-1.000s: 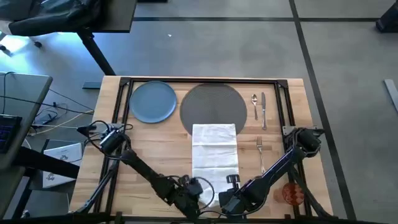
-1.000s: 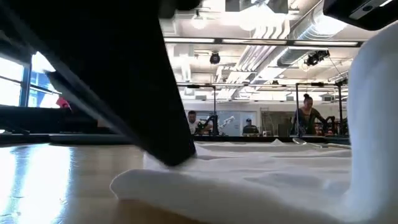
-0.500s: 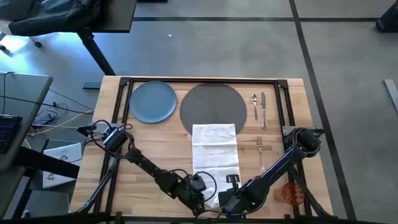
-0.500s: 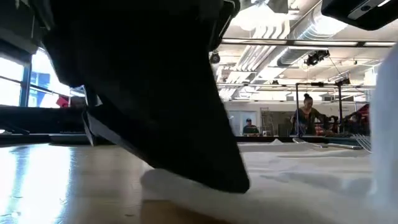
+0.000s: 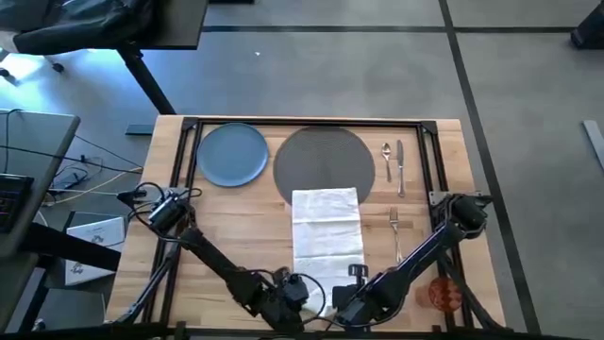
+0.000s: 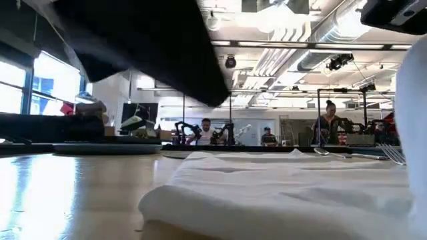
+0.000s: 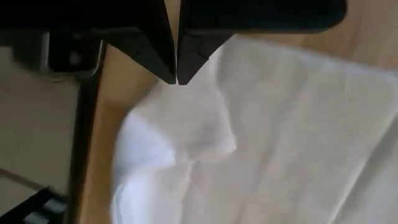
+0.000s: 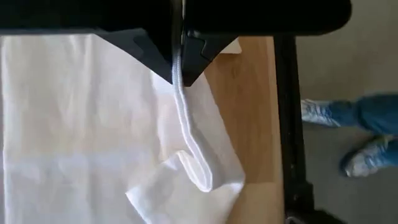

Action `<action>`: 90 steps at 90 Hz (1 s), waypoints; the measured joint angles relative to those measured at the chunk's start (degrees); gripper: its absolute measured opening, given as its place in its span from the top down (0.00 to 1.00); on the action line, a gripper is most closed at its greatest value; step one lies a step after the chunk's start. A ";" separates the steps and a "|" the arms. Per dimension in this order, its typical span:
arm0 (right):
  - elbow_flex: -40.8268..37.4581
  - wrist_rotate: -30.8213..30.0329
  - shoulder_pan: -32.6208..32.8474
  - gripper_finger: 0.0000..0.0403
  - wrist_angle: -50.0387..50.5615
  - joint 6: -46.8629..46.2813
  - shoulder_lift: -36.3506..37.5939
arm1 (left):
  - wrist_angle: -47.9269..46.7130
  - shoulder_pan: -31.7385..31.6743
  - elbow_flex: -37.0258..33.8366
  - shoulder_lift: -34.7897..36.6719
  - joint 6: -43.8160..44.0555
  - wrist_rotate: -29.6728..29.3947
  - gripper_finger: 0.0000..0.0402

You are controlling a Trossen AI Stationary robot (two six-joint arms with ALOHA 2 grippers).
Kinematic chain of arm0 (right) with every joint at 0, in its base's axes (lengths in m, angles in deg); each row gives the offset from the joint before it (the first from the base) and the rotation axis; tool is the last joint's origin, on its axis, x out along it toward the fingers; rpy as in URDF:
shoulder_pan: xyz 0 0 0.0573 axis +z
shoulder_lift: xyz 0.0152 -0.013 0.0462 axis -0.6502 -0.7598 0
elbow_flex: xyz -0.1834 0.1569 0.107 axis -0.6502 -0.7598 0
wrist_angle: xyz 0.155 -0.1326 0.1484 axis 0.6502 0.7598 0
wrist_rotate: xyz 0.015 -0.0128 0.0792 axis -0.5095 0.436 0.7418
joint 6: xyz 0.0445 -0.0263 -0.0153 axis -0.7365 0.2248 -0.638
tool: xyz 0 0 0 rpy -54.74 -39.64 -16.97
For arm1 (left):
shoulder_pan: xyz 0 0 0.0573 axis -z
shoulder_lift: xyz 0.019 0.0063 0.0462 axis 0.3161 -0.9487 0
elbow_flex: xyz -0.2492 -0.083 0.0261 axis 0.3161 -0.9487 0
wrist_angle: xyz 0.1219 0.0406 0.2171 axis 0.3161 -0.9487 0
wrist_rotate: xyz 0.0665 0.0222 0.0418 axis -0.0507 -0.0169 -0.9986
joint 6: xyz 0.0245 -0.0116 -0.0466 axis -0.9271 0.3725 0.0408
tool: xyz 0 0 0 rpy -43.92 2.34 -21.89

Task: Set table place
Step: Fold the white table napkin

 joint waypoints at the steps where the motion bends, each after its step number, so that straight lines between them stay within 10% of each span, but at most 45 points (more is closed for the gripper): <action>1: 0.00 0.19 -0.08 1.00 0.19 -0.42 0.00 | -0.32 -0.03 -0.01 0.03 0.13 0.07 1.00; 58: 0.02 -5.60 -23.88 1.00 7.94 26.62 9.79 | -29.71 -0.39 0.03 17.77 7.18 -19.27 1.00; 90: -1.66 -11.06 -40.27 1.00 11.48 39.11 10.69 | -30.57 -5.35 0.03 18.85 8.82 -16.10 1.00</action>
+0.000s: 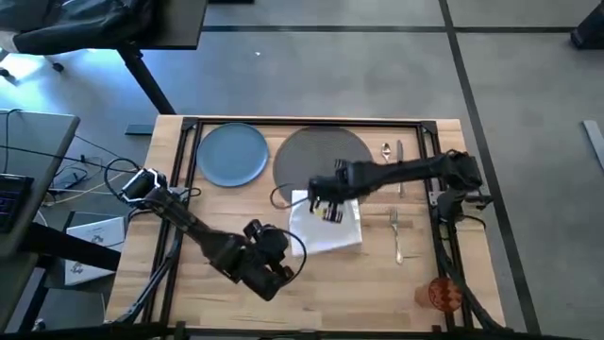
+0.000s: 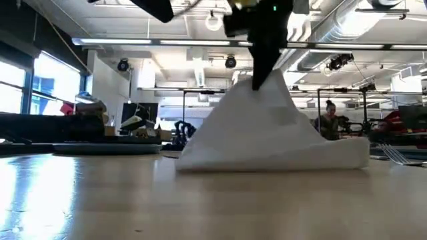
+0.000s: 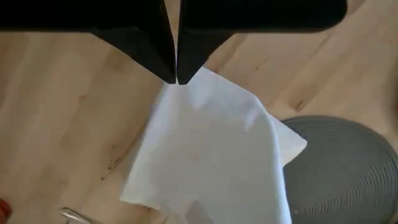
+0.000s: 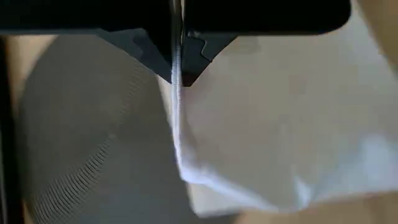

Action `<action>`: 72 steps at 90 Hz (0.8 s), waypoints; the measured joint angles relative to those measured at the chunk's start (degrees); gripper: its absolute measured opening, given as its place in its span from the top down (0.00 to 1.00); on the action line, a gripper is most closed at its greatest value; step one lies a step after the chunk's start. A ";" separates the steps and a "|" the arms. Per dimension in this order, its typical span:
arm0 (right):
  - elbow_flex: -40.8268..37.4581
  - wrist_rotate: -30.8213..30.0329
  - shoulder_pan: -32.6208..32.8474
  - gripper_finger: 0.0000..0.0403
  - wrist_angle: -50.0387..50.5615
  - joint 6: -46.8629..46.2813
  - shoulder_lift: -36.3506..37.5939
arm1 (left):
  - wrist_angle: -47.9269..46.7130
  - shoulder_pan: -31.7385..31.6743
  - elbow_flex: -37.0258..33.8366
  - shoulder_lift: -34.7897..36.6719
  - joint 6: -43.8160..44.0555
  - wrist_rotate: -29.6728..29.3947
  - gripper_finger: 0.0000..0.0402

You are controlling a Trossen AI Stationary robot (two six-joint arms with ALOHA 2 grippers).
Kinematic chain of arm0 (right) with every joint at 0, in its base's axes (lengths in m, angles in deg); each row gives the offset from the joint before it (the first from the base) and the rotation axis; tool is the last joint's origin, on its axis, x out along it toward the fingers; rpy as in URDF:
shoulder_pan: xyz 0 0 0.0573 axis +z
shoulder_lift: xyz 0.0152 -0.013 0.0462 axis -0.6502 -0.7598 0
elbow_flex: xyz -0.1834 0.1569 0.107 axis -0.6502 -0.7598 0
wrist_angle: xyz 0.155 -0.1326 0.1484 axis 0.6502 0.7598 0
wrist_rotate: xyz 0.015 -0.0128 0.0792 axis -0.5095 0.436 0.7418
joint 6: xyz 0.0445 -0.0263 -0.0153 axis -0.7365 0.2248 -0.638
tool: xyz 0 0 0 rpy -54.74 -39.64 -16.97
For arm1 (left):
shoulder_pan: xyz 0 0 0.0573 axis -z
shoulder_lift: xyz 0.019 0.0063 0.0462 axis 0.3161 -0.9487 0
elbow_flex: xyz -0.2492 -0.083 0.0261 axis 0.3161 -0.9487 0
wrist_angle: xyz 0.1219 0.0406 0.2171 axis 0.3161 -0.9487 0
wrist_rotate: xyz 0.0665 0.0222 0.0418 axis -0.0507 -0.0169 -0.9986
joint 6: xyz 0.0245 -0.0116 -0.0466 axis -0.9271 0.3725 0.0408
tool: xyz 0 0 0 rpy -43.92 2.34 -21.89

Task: Set table place
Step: Fold the white table napkin

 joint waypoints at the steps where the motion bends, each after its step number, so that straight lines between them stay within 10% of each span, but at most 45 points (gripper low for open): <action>1: -0.28 0.42 -0.32 1.00 -0.20 0.48 0.00 | 0.01 -0.13 0.00 0.00 0.03 0.00 1.00; 16: -4.91 7.85 -2.70 1.00 -2.02 8.06 0.00 | 0.02 -2.89 0.00 0.00 0.07 0.13 1.00; 33: -14.29 30.63 2.06 1.00 -10.06 18.16 1.35 | -0.87 -6.28 0.00 0.00 -0.02 3.40 1.00; 72: -28.79 22.45 10.37 1.00 -16.74 5.37 1.52 | 4.32 -12.86 -2.60 -0.13 -16.13 9.34 0.98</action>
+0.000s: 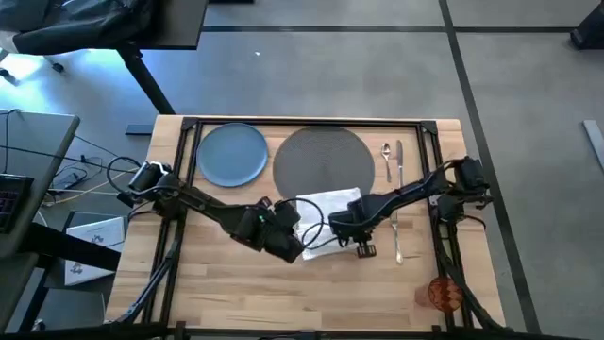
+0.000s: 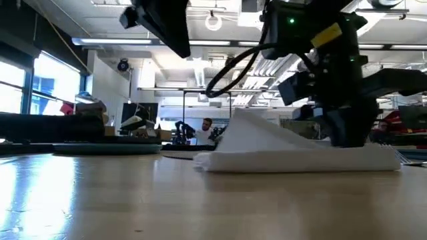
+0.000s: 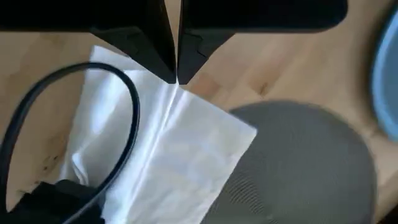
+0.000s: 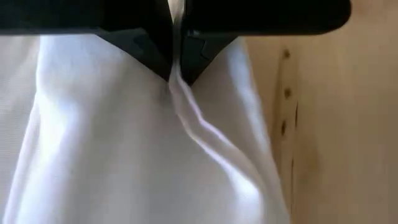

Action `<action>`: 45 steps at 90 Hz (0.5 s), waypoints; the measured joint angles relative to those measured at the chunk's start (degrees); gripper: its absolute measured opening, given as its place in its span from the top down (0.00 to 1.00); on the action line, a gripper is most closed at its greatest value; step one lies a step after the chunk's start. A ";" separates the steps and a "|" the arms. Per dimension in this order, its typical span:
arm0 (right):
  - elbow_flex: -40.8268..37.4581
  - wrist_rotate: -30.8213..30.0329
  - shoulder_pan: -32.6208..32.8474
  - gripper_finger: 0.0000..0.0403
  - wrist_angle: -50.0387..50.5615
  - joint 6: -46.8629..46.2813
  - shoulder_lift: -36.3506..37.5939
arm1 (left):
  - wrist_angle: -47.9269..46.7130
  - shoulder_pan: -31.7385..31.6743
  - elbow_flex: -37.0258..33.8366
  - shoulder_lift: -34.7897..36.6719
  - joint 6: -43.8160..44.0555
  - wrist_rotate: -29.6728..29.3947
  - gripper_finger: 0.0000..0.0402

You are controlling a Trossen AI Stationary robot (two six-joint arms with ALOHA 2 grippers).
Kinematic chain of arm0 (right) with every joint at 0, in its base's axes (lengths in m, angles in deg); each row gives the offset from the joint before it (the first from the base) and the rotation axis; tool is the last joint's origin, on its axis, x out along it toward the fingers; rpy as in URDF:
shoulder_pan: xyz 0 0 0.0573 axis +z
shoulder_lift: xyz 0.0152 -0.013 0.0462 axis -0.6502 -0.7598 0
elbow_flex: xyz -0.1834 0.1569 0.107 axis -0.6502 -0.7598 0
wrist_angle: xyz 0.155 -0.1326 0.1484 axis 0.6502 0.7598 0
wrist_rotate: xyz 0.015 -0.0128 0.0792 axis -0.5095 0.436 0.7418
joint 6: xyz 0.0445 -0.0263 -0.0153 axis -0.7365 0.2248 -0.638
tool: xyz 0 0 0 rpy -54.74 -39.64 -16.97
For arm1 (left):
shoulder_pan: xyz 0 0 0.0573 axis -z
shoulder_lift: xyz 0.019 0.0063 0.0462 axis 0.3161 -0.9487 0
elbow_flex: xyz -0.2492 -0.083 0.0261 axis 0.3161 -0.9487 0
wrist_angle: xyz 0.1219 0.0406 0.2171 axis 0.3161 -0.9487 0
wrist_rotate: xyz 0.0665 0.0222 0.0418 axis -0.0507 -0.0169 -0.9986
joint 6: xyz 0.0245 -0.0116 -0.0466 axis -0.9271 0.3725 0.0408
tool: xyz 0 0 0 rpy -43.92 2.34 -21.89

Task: Set table place
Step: Fold the white table napkin

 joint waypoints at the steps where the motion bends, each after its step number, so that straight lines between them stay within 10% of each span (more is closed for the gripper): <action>1: 0.10 -0.06 0.08 1.00 0.05 -0.01 -0.03 | 1.04 -0.30 -0.46 0.00 -1.02 0.68 0.97; 20: 1.80 0.97 -0.66 1.00 0.47 -5.43 0.72 | 21.40 -3.48 -10.58 -0.13 -13.87 18.90 0.84; 45: 1.76 8.47 -7.53 1.00 0.76 -23.09 6.30 | 24.28 -1.14 -15.40 -0.15 -13.14 18.68 0.75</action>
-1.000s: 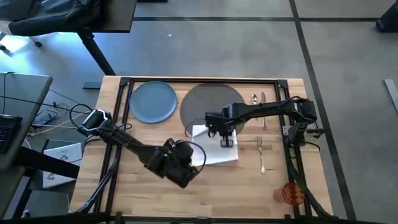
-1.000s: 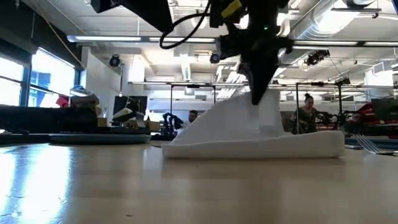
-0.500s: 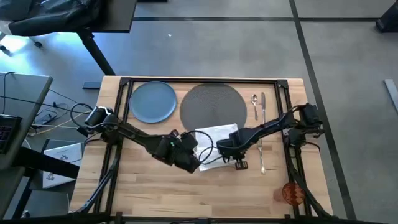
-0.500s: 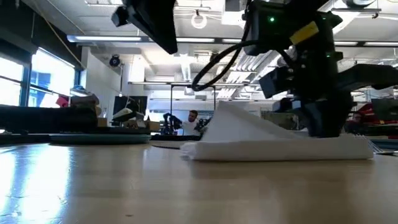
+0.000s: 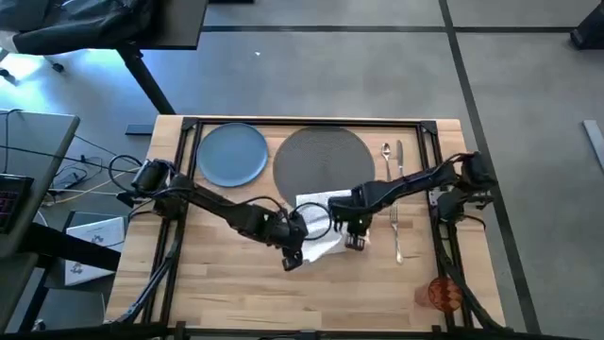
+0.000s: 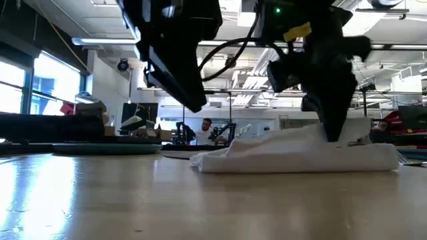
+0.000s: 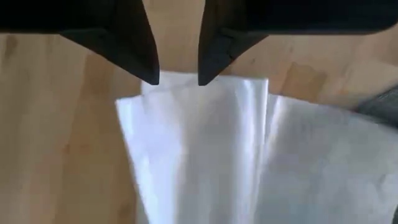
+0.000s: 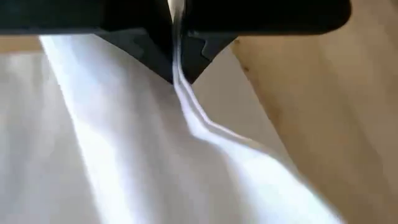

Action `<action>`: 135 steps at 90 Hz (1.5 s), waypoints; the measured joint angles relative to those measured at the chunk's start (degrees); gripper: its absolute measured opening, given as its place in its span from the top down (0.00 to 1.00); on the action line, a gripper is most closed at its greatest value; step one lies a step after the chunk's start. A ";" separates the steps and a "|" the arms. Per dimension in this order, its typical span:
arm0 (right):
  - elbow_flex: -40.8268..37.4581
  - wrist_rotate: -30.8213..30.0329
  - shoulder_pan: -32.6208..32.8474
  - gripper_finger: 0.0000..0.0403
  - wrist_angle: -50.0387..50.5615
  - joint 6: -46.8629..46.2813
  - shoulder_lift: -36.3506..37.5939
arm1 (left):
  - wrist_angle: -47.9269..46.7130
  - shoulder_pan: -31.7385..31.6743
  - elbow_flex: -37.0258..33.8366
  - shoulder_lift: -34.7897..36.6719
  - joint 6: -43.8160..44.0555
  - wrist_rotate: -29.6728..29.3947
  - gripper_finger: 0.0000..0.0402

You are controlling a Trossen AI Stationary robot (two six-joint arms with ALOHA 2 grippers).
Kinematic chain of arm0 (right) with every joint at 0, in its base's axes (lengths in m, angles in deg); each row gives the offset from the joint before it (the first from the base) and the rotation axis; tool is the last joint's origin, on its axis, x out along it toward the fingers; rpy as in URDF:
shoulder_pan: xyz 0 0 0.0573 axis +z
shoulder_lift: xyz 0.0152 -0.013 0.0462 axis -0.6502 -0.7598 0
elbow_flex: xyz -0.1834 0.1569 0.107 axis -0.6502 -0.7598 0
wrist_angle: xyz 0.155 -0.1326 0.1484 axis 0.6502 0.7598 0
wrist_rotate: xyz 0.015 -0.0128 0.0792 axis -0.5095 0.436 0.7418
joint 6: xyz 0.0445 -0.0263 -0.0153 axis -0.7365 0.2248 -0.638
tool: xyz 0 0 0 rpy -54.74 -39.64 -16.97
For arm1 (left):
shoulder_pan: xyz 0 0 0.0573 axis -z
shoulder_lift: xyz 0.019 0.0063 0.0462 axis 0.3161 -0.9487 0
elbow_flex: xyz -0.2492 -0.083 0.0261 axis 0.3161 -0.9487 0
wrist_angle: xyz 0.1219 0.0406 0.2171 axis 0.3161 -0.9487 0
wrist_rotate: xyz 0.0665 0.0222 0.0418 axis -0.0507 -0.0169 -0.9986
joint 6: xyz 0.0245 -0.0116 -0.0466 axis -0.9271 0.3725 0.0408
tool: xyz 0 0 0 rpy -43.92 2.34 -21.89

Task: Set table place
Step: Fold the white table napkin

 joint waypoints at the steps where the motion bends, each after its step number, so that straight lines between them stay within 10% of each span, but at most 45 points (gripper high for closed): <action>1: 0.00 0.02 -0.33 1.00 0.00 -0.60 0.32 | 0.01 0.17 -0.09 0.00 0.19 -0.11 0.75; 49: 0.00 -0.04 -10.41 1.00 -0.97 -5.01 3.12 | 18.60 1.65 -9.32 -0.44 7.74 -17.28 0.75; 82: 0.00 -6.30 -12.82 1.00 -2.02 5.64 2.60 | 14.97 -0.18 -8.66 0.73 12.11 -7.23 0.75; 106: -0.82 -1.36 -7.27 1.00 -1.11 21.10 2.69 | 7.03 -1.93 -6.86 1.60 26.06 -12.28 0.75; 135: -10.83 -1.65 3.11 1.00 -6.31 18.16 2.60 | 18.45 -7.96 -6.88 -0.73 4.30 -8.18 0.75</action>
